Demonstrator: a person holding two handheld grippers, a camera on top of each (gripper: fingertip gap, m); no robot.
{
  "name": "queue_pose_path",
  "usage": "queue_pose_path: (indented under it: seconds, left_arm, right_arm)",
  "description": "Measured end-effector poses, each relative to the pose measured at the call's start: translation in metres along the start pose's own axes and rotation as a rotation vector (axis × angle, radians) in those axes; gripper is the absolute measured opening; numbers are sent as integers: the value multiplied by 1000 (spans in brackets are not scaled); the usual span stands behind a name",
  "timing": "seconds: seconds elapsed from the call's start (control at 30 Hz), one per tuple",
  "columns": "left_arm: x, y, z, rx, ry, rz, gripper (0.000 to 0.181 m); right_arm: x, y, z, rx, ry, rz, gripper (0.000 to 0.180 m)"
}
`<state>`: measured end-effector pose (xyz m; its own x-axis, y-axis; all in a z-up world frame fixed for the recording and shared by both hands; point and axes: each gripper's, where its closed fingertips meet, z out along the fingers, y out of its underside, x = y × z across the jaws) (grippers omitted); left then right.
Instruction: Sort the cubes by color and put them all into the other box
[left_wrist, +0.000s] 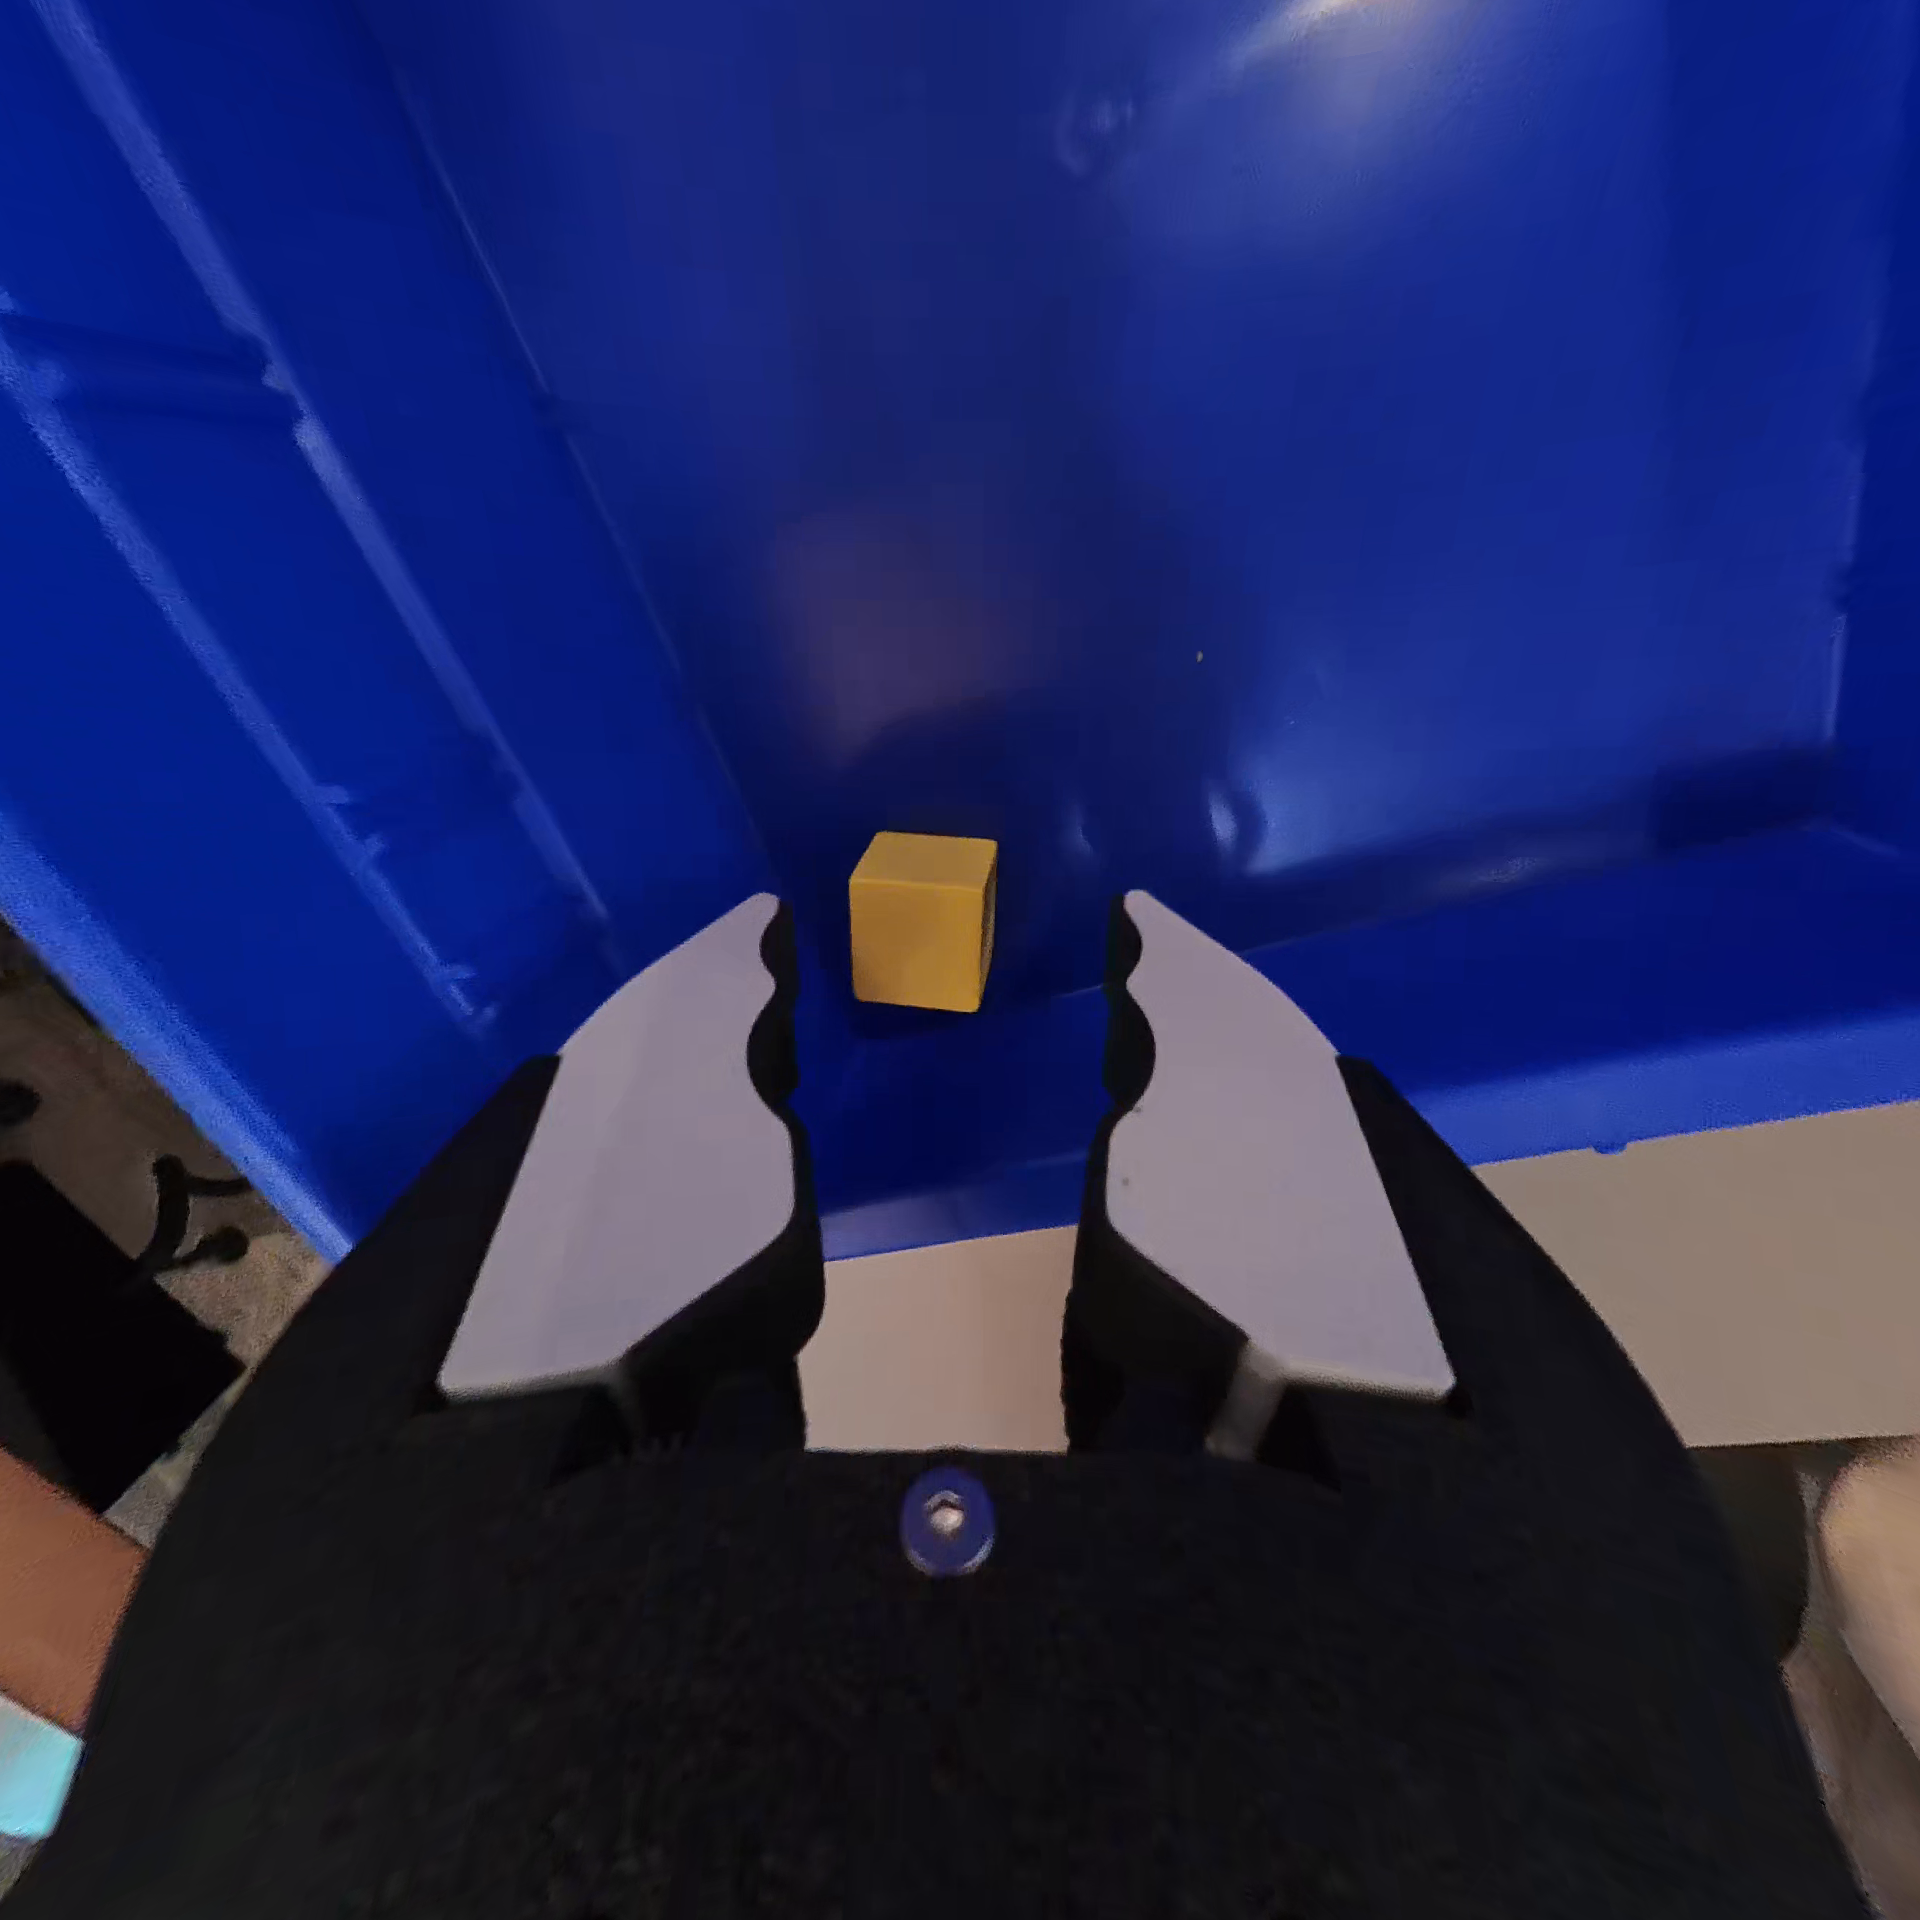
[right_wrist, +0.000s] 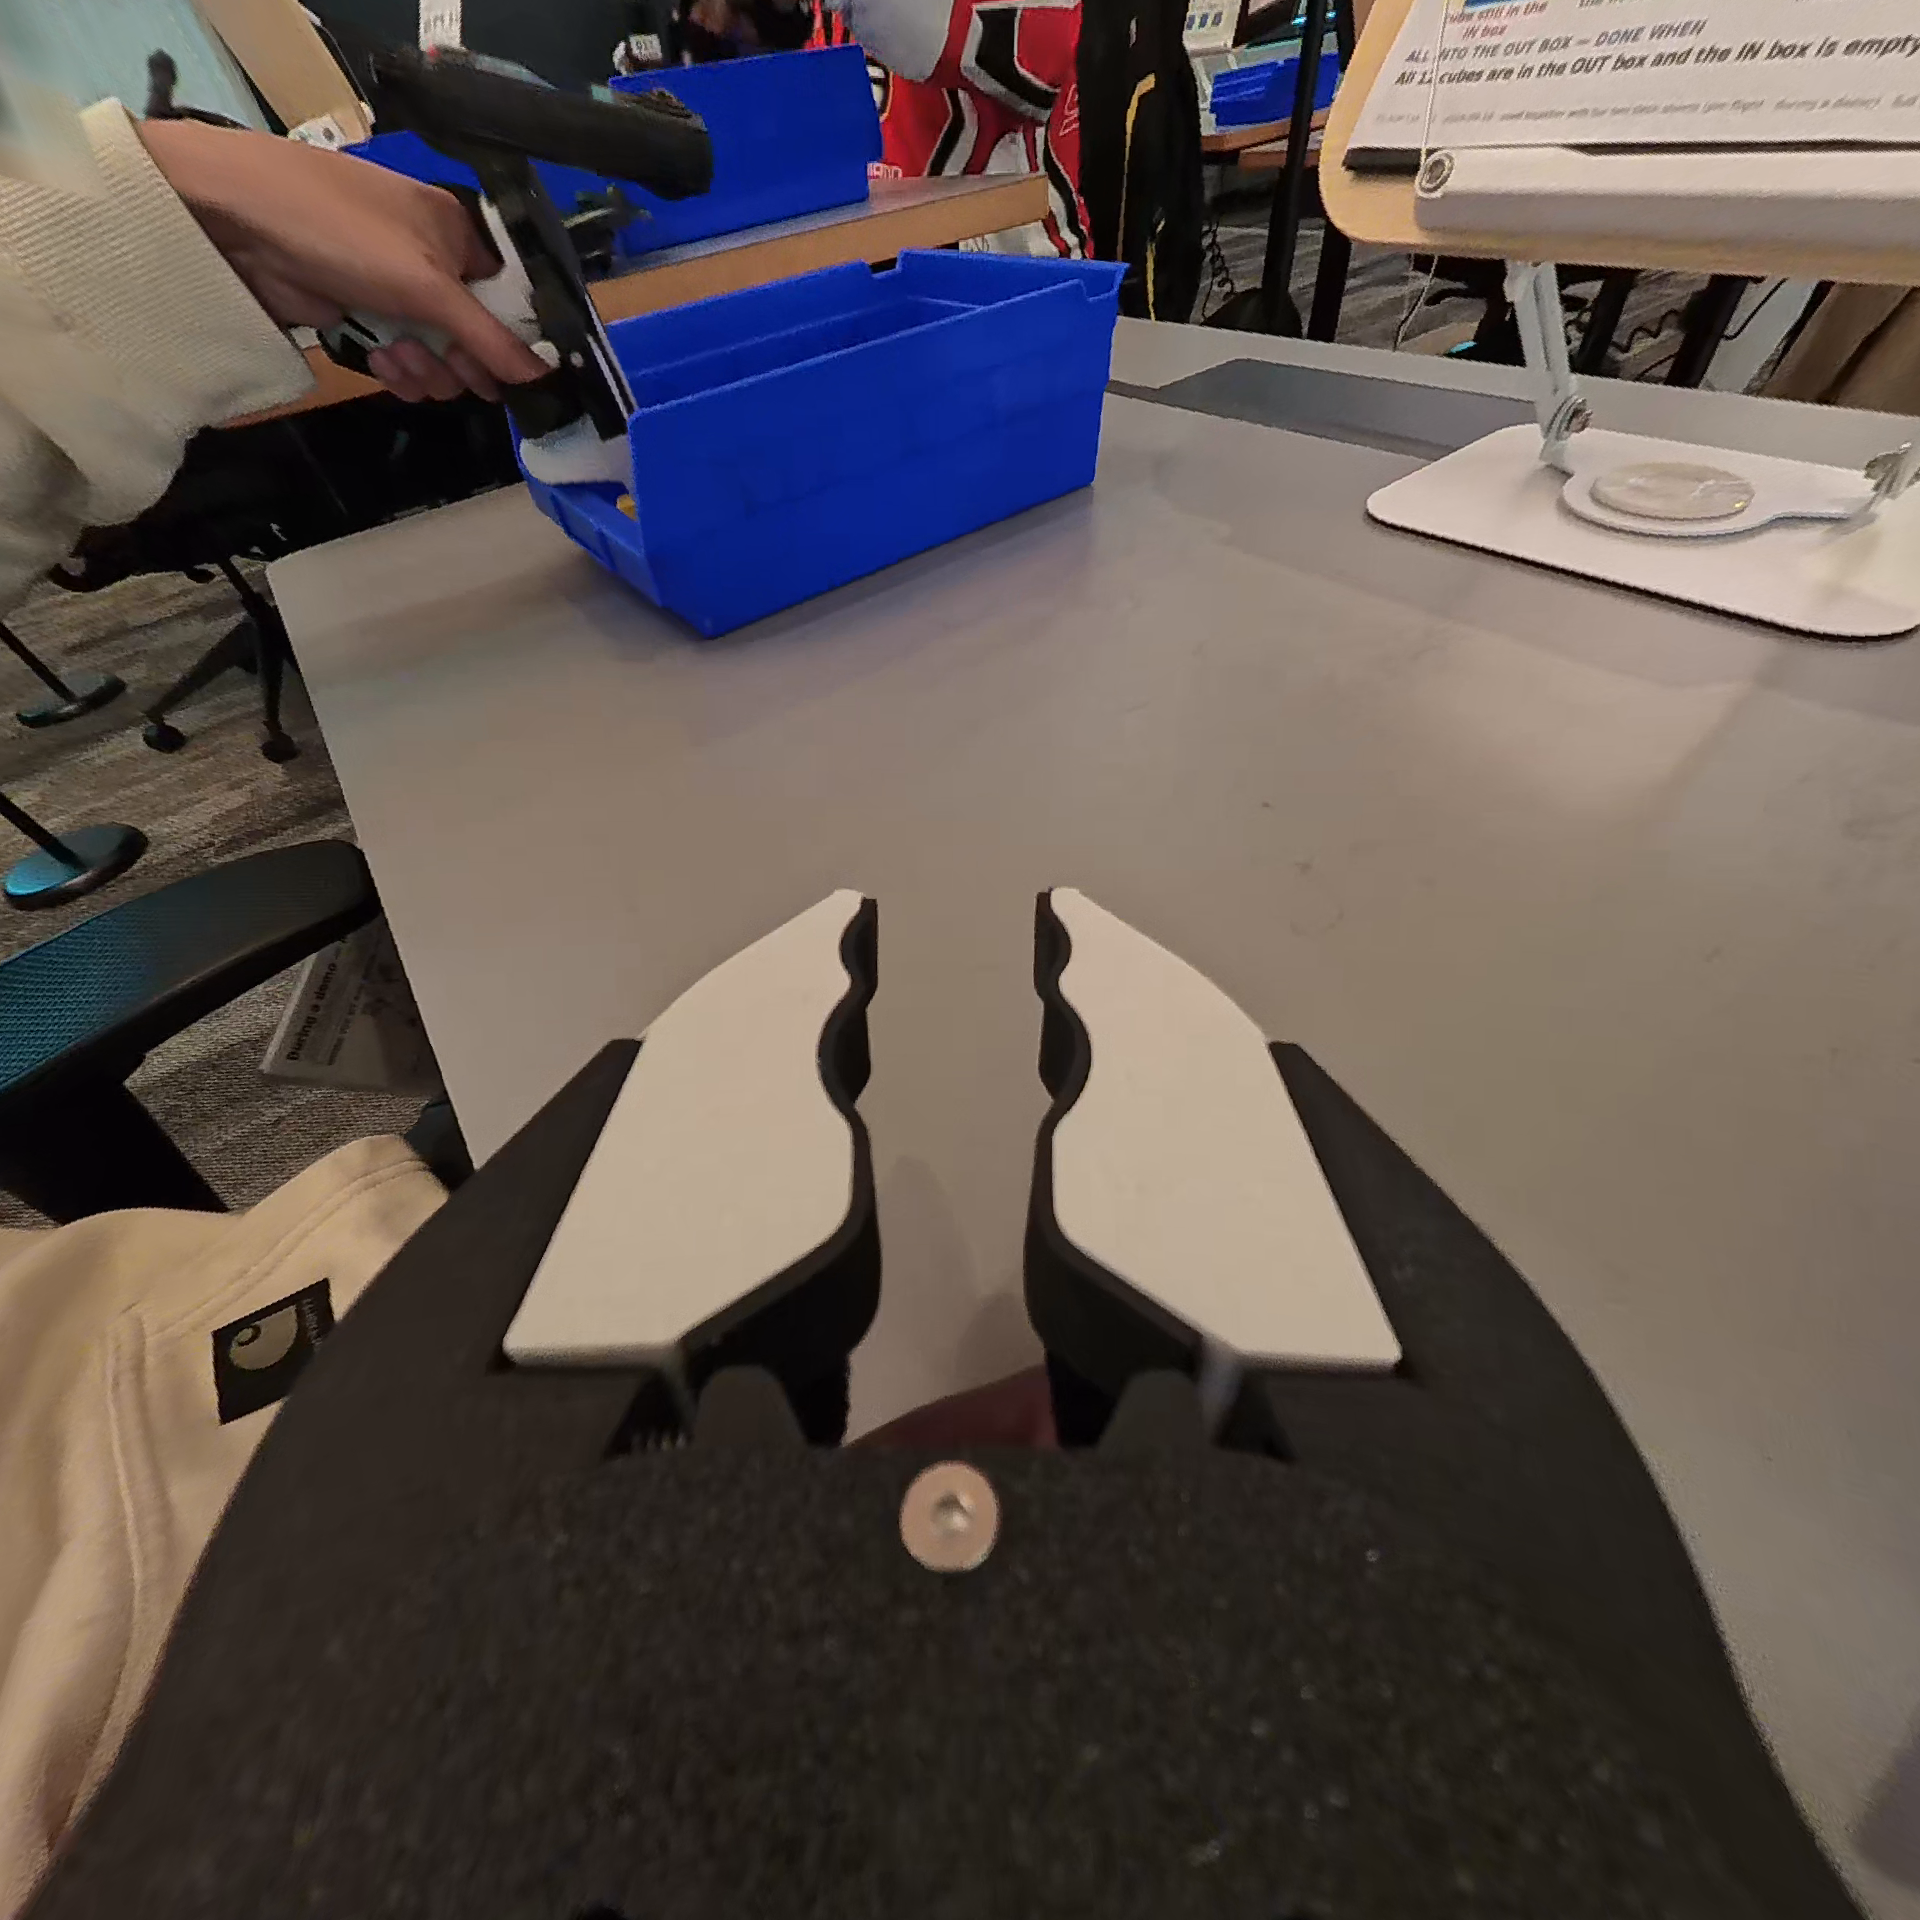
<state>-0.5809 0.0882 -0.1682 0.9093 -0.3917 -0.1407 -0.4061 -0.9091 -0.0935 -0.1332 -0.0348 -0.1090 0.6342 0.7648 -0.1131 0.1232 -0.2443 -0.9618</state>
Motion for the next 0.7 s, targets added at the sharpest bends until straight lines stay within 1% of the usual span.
queue_pose_path:
  seconds: [0.17,0.27,0.37,0.43,0.5,0.57,0.63,0.7]
  left_arm:
    - [-1,4,3,-86,14,-29,54]
    - [7,8,5,-158,66,-24,25]
    - [7,9,6,-213,57,13,26]
    - [9,5,6,-213,47,45,26]
    - [17,-6,4,-147,88,48,26]
    - [24,-24,-6,-26,119,55,26]
    - [37,-47,-29,151,163,79,26]
    - [55,-70,-62,364,227,107,26]
  right_arm:
    - [-1,2,1,-14,-15,-4,28]
    - [-3,3,0,-23,-22,-12,28]
    - [-5,3,-1,-27,-27,-26,27]
    - [-4,1,-3,-25,-20,-39,27]
    - [-2,-1,-6,-17,-11,-42,26]
    - [0,-5,-8,-3,-5,-35,26]
    - [4,-7,-10,9,3,-26,25]
    - [8,-8,-11,20,15,-27,25]
